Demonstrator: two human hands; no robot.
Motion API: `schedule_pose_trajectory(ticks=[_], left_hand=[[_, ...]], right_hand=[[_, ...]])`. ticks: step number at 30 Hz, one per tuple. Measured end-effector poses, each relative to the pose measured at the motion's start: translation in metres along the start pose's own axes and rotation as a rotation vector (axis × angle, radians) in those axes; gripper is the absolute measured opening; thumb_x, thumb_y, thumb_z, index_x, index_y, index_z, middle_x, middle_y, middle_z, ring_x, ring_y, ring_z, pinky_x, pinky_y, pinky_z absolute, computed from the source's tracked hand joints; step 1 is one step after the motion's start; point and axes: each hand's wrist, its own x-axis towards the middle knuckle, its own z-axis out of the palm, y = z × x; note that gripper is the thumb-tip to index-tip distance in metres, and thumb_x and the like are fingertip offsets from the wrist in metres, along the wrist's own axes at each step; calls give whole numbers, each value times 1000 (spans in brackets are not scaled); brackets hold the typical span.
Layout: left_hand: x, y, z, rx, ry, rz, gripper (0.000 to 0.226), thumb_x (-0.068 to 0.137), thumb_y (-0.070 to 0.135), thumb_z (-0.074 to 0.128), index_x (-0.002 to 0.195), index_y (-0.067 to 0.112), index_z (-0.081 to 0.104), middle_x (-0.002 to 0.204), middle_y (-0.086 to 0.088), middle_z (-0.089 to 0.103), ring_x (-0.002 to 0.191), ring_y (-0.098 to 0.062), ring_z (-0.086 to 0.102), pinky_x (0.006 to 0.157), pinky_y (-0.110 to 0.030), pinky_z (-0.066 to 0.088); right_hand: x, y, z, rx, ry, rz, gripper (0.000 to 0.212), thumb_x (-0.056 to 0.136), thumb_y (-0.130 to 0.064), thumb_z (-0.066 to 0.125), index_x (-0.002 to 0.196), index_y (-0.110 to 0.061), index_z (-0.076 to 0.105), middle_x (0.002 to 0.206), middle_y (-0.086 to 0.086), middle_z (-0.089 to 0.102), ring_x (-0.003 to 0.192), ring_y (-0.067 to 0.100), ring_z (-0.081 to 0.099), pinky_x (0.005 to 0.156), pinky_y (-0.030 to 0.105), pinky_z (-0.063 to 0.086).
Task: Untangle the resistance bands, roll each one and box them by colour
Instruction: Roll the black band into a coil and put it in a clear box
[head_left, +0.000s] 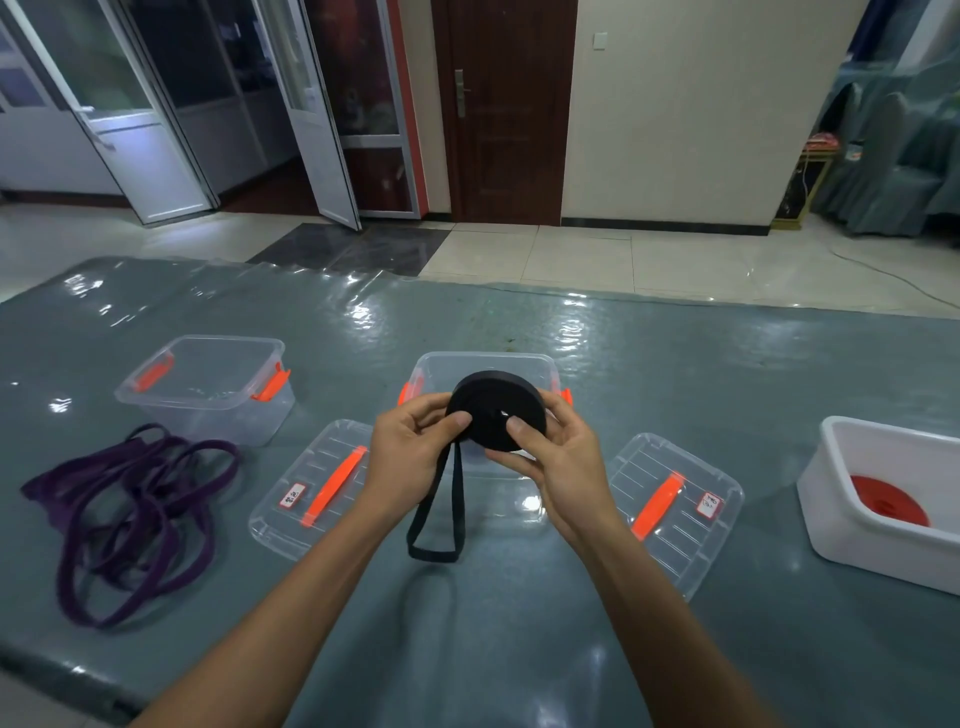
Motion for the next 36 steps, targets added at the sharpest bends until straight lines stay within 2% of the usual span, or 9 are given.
schedule_pose_trajectory(ticks=[4, 9, 12, 17, 21, 25, 29, 33, 36], left_hand=[[8, 17, 3, -6, 11, 48, 31, 90, -3, 70, 99, 26, 77, 97, 1, 80, 93, -16, 76, 81, -21, 57], [17, 32, 4, -32, 33, 63, 24, 92, -5, 66, 104, 15, 74, 94, 3, 80, 91, -15, 76, 81, -23, 59], [21, 37, 7, -59, 63, 49, 21, 92, -3, 67, 106, 11, 73, 94, 1, 80, 91, -17, 76, 84, -27, 61], [28, 41, 5, -87, 63, 68, 19, 94, 2, 67, 111, 8, 73, 100, -6, 79, 94, -22, 76, 79, -26, 60], [36, 46, -2, -101, 98, 72, 19, 94, 5, 67, 110, 12, 74, 100, -7, 79, 95, -24, 76, 79, -28, 61], [40, 48, -5, -101, 122, 81, 18, 94, 6, 67, 109, 15, 74, 99, -6, 79, 93, -23, 77, 78, -28, 61], [43, 50, -11, -64, 164, 88, 19, 94, 5, 68, 110, 11, 73, 97, -4, 80, 92, -20, 77, 79, -25, 59], [44, 52, -20, -34, 217, 90, 20, 94, 5, 67, 109, 17, 74, 98, -2, 80, 95, -21, 76, 85, -29, 60], [44, 50, -26, -30, 254, 77, 20, 95, 6, 67, 109, 17, 74, 100, -1, 80, 96, -20, 76, 85, -28, 60]], right_hand=[[-3, 26, -27, -379, -59, 20, 47, 88, -9, 75, 129, -27, 62, 122, 0, 71, 115, 17, 67, 95, 43, 58], [-16, 73, -62, -940, -293, 313, 73, 80, -25, 83, 145, -31, 50, 143, -13, 54, 133, 8, 49, 105, 26, 43], [-17, 94, -59, -990, -376, 374, 55, 79, -16, 83, 130, -24, 63, 131, -9, 64, 123, 9, 57, 102, 26, 49], [-13, 112, -48, -1066, -283, 344, 11, 82, -9, 74, 89, -17, 73, 95, 5, 74, 91, 21, 70, 88, 40, 58], [-14, 116, -44, -989, -334, 321, 22, 76, -17, 80, 90, -27, 67, 100, 5, 70, 93, 15, 68, 70, 25, 57], [-13, 127, -38, -964, -339, 294, 18, 75, -7, 78, 87, -15, 67, 84, 9, 73, 71, 13, 68, 70, 35, 59], [-11, 127, -42, -926, -228, 230, 14, 79, -12, 73, 86, -21, 64, 74, 2, 69, 62, 6, 61, 61, 28, 55], [-8, 116, -58, -793, 137, 151, 20, 79, -12, 71, 88, -25, 58, 73, 8, 63, 64, 26, 67, 60, 39, 61], [0, 105, -78, -886, 265, 126, 21, 82, -12, 62, 97, -27, 62, 68, 1, 61, 59, 23, 67, 58, 43, 61]])
